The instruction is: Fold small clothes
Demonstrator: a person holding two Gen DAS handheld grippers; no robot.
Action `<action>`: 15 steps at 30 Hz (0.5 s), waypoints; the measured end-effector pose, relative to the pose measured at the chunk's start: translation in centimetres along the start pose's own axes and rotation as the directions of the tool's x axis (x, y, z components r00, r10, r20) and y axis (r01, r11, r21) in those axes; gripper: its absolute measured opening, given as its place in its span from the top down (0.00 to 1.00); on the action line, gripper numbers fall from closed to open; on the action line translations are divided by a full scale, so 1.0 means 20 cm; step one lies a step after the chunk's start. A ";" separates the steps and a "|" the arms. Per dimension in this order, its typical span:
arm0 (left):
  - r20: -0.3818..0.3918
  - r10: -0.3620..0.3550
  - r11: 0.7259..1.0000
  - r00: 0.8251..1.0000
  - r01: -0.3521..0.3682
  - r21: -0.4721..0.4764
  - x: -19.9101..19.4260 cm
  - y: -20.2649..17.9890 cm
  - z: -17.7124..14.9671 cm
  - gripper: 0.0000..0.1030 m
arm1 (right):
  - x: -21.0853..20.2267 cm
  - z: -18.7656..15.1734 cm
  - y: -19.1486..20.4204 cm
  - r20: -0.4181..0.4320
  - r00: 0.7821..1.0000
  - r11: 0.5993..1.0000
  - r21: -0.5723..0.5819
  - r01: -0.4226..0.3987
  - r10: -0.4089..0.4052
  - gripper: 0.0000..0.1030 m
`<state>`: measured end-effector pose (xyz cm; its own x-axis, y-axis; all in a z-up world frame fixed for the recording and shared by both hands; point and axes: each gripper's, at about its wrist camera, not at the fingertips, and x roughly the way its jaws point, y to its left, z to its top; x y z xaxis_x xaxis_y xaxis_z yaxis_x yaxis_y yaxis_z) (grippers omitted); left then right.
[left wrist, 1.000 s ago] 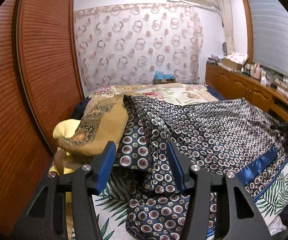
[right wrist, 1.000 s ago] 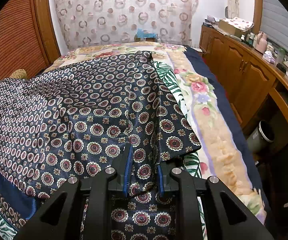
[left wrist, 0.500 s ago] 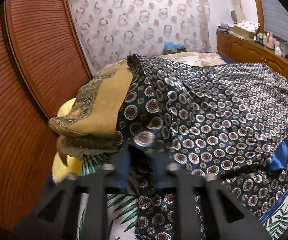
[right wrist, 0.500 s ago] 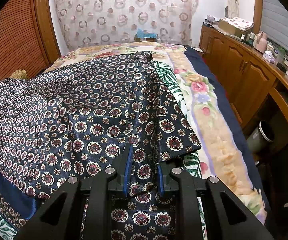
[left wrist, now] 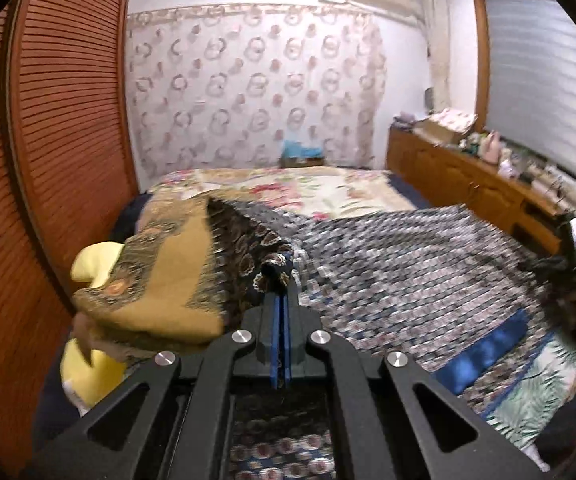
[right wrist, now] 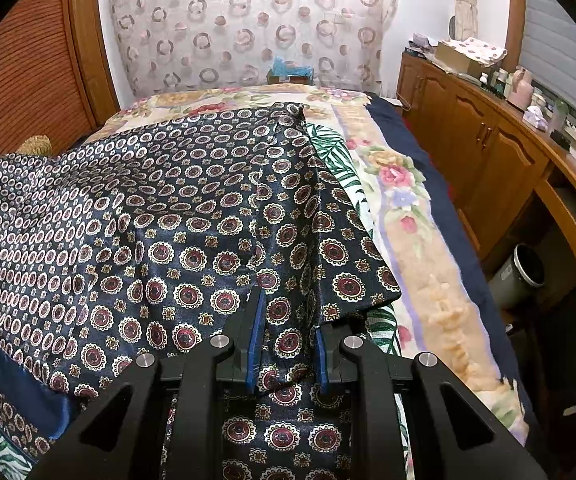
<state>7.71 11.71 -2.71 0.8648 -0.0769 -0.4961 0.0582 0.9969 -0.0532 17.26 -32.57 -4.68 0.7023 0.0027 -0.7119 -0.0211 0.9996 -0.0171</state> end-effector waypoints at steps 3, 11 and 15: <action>0.010 -0.047 0.999 0.999 0.048 -0.026 0.00 -0.02 0.02 0.98 | -0.04 0.01 -0.01 0.038 0.999 1.000 0.008 -0.016 0.016 0.85; 0.027 -0.090 0.995 0.996 0.091 -0.042 -0.06 -0.05 0.01 0.98 | -0.23 0.08 0.09 0.132 0.990 0.997 -0.071 -0.044 0.053 0.99; 0.050 -0.102 0.990 0.994 0.106 -0.088 -0.10 0.02 0.02 0.98 | -0.37 0.11 0.07 0.185 0.980 0.996 -0.063 -0.055 0.066 1.00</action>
<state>6.16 12.25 -1.27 0.8781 -0.1773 -0.4445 0.1055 0.9777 -0.1816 13.63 -31.06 2.01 0.8190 0.0737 -0.5690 -0.1048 0.9942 -0.0221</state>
